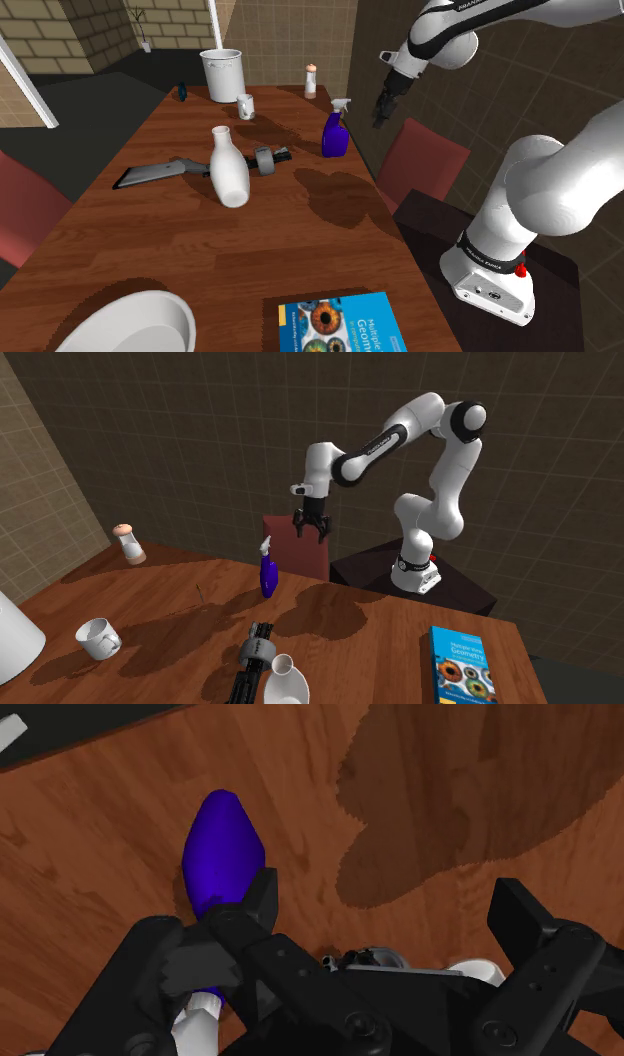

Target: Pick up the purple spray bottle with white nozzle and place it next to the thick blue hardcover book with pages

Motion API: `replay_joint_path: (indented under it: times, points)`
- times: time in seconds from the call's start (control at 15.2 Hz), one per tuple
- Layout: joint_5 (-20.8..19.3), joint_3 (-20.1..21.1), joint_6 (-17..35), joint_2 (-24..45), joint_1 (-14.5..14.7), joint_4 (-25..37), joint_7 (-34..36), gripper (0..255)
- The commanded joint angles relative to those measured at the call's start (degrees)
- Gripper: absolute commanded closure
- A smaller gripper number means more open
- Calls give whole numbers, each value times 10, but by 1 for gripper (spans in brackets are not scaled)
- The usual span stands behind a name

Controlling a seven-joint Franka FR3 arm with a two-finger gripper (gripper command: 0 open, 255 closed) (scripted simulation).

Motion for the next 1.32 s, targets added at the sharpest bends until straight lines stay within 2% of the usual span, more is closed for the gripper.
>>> replay_joint_path:
  times: [0.0, 0.13, 0.26, 0.4, 0.46, 0.53, 0.59, 0.66, 0.73, 1.19, 1.25]
  points:
    - [40, -52, 32, 46, 41, 22, -78, 0]
    - [100, -111, 53, 96, 94, 50, -164, 0]
    - [181, -176, 59, 154, 154, 85, -263, 0]
    - [295, -242, 40, 233, 213, 129, -380, 0]
    - [365, -267, 15, 285, 231, 155, -444, 0]
    - [433, -277, -18, 341, 231, 182, -503, 0]
    - [488, -269, -51, 391, 212, 210, -552, 0]
    - [528, -248, -78, 431, 182, 236, -588, 0]
    - [533, -232, -80, 436, 165, 242, -594, 0]
    - [597, -191, -68, 488, 147, 248, -624, 0]
    - [596, -191, -68, 488, 147, 248, -624, 0]
